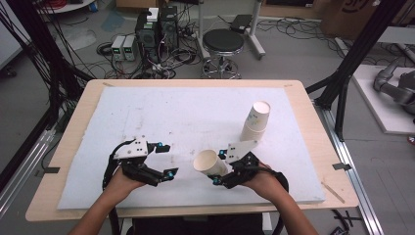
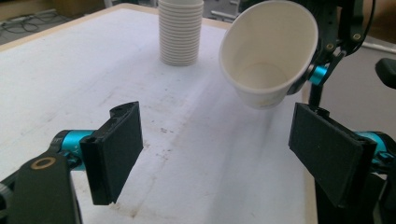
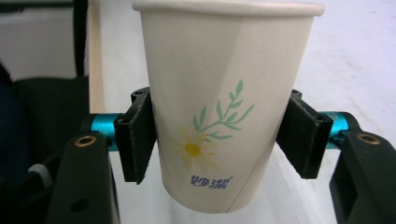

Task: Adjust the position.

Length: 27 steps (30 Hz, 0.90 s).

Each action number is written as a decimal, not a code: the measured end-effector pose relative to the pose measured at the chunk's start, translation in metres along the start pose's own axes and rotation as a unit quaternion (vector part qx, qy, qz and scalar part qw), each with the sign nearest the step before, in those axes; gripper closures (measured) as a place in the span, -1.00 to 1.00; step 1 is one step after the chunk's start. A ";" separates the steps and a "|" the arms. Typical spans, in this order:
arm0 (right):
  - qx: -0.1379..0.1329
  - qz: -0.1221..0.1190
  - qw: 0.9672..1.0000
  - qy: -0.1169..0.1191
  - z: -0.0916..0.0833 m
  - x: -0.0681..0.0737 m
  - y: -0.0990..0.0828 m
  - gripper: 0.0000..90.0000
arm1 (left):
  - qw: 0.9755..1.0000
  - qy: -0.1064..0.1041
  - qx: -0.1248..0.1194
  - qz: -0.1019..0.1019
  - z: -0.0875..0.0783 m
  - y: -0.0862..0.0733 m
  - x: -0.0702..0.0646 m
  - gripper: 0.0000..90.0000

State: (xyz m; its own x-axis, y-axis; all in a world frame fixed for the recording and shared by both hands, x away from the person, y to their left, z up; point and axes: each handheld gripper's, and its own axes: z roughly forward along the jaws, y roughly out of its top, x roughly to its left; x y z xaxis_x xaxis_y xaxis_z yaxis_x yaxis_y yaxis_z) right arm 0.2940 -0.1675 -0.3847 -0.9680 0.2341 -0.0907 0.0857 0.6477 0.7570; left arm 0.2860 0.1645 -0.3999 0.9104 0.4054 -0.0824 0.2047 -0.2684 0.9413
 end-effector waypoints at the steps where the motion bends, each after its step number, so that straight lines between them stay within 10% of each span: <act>1: -0.020 0.013 1.000 -0.007 -0.004 0.000 -0.007 -0.22 | 1.000 0.007 -0.007 -0.003 -0.001 -0.003 0.000 -0.61; 15: -0.137 0.077 0.986 -0.058 -0.022 0.002 -0.048 -0.23 | 0.997 0.047 -0.056 -0.027 -0.004 -0.028 0.008 -0.60; 27: -0.168 0.089 0.979 -0.076 -0.027 0.001 -0.055 -0.23 | 0.994 0.062 -0.080 -0.033 -0.013 -0.035 0.010 -0.59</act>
State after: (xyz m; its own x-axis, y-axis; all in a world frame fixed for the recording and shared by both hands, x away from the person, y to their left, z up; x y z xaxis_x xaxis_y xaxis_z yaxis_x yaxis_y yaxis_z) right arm 0.2816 -0.2230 -0.4091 -0.8963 0.4432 -0.0132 0.1430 0.3172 0.9375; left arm 0.2828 0.1892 -0.4289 0.8433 0.5254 -0.1135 0.1937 -0.1001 0.9759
